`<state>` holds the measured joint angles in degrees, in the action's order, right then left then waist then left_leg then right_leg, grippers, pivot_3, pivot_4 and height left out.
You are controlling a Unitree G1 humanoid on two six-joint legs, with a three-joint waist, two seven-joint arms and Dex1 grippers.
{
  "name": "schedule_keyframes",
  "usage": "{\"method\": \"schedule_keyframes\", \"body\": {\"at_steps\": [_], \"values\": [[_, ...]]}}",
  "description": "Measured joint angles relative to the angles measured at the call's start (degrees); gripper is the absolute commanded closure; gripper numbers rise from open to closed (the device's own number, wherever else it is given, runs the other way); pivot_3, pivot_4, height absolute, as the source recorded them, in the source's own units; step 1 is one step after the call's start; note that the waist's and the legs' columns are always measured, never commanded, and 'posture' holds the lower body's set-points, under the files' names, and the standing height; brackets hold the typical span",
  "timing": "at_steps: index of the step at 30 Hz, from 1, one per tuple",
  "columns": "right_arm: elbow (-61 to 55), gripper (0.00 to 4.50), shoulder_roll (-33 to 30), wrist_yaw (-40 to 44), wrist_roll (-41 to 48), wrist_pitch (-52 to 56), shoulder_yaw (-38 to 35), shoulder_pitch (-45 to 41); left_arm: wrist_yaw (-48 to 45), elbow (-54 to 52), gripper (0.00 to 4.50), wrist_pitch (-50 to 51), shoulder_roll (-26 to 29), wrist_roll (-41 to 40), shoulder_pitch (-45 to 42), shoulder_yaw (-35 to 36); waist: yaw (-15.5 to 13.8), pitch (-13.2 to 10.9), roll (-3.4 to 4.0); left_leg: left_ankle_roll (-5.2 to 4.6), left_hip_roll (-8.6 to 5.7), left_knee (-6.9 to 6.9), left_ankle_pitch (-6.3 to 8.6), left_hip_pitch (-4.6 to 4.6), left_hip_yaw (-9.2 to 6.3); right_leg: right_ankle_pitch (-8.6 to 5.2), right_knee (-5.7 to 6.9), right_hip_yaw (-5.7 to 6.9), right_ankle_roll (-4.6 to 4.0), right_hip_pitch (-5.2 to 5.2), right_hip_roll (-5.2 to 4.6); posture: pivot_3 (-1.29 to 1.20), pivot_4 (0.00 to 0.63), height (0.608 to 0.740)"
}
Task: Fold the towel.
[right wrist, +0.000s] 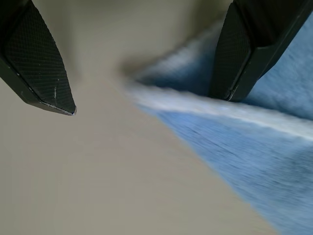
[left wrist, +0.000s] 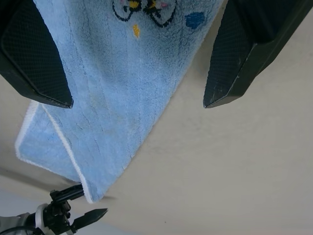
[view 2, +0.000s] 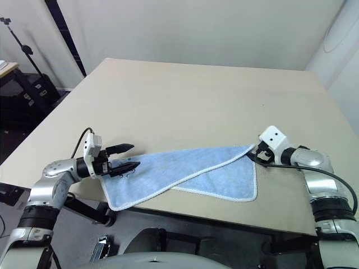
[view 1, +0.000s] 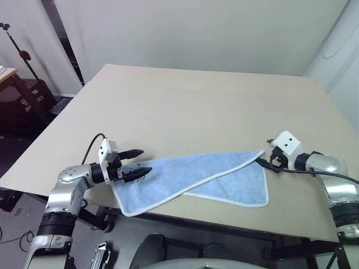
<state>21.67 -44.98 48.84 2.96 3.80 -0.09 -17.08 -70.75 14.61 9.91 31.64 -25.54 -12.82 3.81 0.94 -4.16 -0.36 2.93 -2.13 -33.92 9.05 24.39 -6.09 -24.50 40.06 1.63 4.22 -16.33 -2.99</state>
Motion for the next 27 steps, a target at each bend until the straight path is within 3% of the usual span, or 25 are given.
{"method": "schedule_keyframes", "body": {"at_steps": [5,13,20,27], "values": [[0.0,1.33,0.0,2.7,-0.3,-3.8,1.5,0.0,0.0,0.7,0.00,-0.2,0.0,0.0,-0.4,0.0,-0.2,0.0,0.00,0.00,0.00,0.00,0.00,0.00,-0.02,0.00,0.00,0.01,0.00,0.00,0.01,0.00,0.000,0.709],[2.7,4.38,0.0,2.2,-0.4,-5.3,1.5,-1.2,0.4,0.7,0.00,-0.5,-0.1,0.0,-0.5,0.0,0.0,0.0,0.00,0.00,0.00,0.01,0.00,0.00,-0.01,0.00,0.00,0.00,0.00,0.00,0.01,0.00,0.000,0.709],[-4.8,4.47,4.0,0.0,6.4,4.1,-2.7,-3.2,0.2,-0.7,0.00,0.6,0.4,-1.0,-0.2,0.3,0.2,0.0,0.01,0.03,0.02,0.00,-0.02,0.00,-0.01,0.00,0.09,-0.03,0.00,0.01,0.01,0.00,0.000,0.709],[-10.3,4.47,13.4,-13.4,9.4,16.6,-5.4,-17.1,1.2,-10.0,0.00,6.1,-0.5,-5.9,-1.6,1.1,0.1,0.0,0.02,0.06,0.01,0.03,-0.03,0.01,-0.05,0.01,0.10,-0.06,-0.04,-0.11,0.00,0.00,0.000,0.709]]}}
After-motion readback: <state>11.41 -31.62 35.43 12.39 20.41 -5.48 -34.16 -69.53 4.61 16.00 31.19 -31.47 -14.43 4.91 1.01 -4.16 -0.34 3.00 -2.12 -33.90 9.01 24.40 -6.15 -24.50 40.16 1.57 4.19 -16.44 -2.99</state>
